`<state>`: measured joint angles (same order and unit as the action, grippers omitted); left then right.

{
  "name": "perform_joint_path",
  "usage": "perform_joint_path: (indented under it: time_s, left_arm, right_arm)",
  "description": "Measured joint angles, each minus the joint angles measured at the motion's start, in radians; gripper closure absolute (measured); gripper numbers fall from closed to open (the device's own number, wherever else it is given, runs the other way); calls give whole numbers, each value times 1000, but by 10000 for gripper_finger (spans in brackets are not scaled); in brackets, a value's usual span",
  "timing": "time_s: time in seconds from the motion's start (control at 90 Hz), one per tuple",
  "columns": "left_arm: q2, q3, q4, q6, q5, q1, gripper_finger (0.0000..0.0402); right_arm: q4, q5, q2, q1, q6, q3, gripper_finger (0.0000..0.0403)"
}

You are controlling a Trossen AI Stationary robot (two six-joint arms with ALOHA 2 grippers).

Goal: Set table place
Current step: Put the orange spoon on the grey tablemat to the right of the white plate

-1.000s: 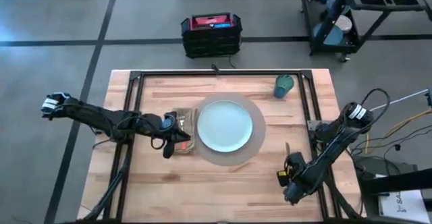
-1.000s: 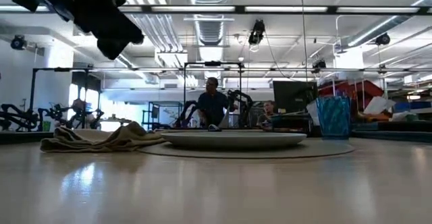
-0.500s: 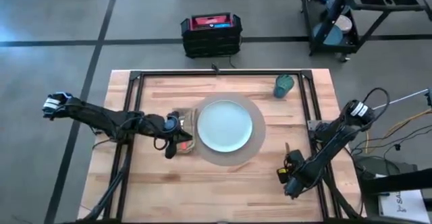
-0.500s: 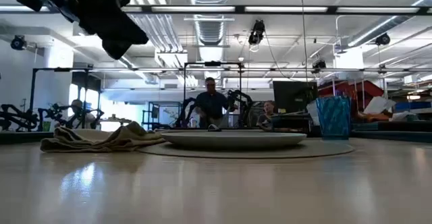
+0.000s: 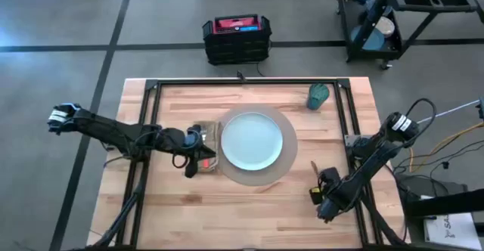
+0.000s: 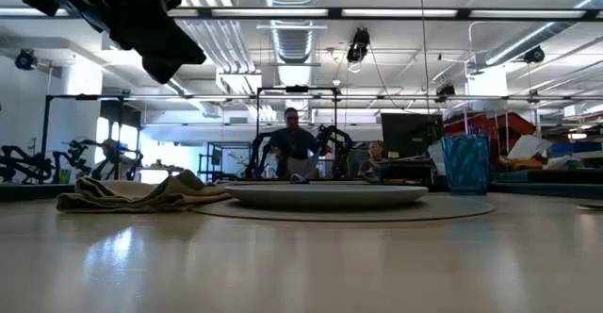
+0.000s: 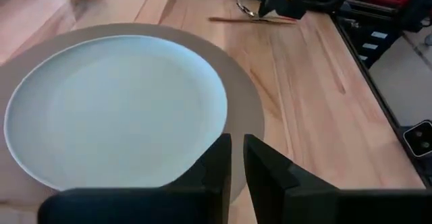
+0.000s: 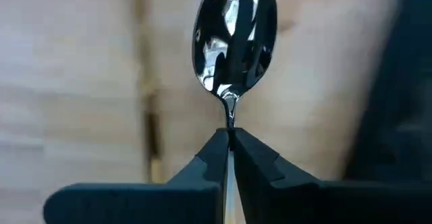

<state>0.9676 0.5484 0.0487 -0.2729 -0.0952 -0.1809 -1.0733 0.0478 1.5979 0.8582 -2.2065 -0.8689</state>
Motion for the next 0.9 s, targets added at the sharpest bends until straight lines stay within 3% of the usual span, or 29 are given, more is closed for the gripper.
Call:
perform_joint_path:
  time_s: [0.144, 0.256, 0.478, 0.567, 0.711, 0.9]
  left_arm:
    - [0, -1, 4, 0, 0, -13, 374]
    - [0, -1, 1, 0, 0, -21, 374]
    - [5, -1, -11, -3, 0, -23, 374]
    - [5, -1, -12, -18, 0, -29, 374]
    - [5, -1, -10, -30, 0, -49, 374]
    - [5, -1, -3, -50, 1, -83, 374]
  right_arm:
    - [-134, -24, -38, -32, 16, -78, 402]
    - [-133, -99, -91, -95, 38, -87, 402]
    - [-107, -325, -176, -363, 251, -43, 403]
    - [-19, -387, -184, -504, 414, -18, 403]
    - [206, -389, -178, -704, 666, 37, 403]
    - [366, -383, -173, -834, 829, 47, 403]
